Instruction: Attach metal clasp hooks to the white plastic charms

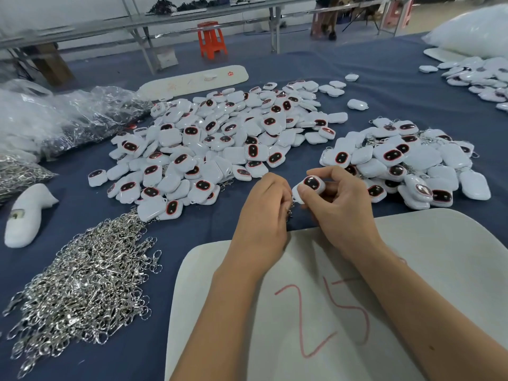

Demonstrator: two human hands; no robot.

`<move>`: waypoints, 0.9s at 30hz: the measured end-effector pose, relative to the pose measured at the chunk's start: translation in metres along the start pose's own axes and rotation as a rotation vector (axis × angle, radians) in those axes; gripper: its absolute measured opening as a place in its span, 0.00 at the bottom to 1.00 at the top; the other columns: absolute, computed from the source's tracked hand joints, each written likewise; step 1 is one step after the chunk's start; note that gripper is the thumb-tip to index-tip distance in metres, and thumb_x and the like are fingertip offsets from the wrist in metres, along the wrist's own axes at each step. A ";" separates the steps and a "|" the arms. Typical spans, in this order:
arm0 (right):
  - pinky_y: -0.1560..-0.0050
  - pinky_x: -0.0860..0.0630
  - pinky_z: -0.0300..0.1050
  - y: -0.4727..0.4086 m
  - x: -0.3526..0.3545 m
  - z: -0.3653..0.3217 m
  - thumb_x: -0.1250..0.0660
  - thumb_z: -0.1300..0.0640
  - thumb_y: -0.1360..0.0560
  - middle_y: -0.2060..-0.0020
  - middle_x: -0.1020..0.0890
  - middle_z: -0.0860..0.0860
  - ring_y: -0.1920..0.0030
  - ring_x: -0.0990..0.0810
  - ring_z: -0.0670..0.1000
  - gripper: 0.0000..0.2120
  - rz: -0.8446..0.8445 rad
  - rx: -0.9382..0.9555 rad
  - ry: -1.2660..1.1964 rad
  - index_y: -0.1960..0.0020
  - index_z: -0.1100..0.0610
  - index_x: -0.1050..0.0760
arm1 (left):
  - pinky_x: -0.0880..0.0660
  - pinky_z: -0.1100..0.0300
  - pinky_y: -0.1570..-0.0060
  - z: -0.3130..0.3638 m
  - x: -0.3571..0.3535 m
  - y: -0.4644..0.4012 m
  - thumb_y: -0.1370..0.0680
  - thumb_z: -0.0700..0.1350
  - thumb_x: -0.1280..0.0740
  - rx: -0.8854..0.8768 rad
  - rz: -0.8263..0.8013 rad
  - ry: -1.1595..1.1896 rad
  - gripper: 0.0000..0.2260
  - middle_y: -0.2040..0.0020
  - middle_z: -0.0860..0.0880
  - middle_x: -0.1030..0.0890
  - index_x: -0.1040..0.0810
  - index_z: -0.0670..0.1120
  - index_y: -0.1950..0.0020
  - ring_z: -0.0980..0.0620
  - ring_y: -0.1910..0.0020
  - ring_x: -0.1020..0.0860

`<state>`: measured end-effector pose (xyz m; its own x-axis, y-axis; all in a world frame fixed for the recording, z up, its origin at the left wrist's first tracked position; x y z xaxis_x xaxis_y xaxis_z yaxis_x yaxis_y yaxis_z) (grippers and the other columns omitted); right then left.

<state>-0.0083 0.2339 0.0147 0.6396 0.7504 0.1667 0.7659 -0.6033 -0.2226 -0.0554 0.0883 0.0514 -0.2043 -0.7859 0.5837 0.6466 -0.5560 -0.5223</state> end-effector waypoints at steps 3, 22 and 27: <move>0.52 0.16 0.54 0.001 -0.001 0.000 0.25 0.58 0.24 0.60 0.14 0.51 0.61 0.16 0.49 0.09 -0.002 0.000 -0.001 0.45 0.52 0.19 | 0.30 0.47 0.58 -0.001 -0.001 0.001 0.26 0.26 0.39 0.018 0.000 0.003 0.08 0.53 0.48 0.27 0.29 0.38 0.57 0.46 0.56 0.28; 0.58 0.23 0.33 0.011 -0.006 -0.028 0.24 0.60 0.25 0.64 0.16 0.40 0.61 0.16 0.43 0.11 0.036 0.246 0.154 0.47 0.52 0.23 | 0.27 0.45 0.58 -0.023 -0.007 0.011 0.23 0.34 0.41 0.355 0.044 -0.053 0.11 0.55 0.53 0.29 0.31 0.49 0.60 0.51 0.59 0.28; 0.61 0.20 0.43 0.006 -0.003 -0.008 0.24 0.56 0.24 0.63 0.15 0.44 0.66 0.17 0.47 0.10 0.037 0.056 -0.017 0.48 0.50 0.24 | 0.25 0.48 0.55 -0.023 -0.003 0.009 0.21 0.36 0.39 0.355 0.088 0.038 0.08 0.58 0.50 0.21 0.24 0.44 0.57 0.49 0.57 0.23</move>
<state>-0.0053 0.2253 0.0203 0.6654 0.7330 0.1411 0.7368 -0.6147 -0.2814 -0.0660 0.0799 0.0307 -0.1592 -0.8399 0.5188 0.8762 -0.3624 -0.3178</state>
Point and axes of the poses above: each hand's wrist, its own y-axis away from the middle knuckle, its own x-axis out of the back of the hand, z = x × y, the point moved 10 cm from there along -y, towards the middle knuckle
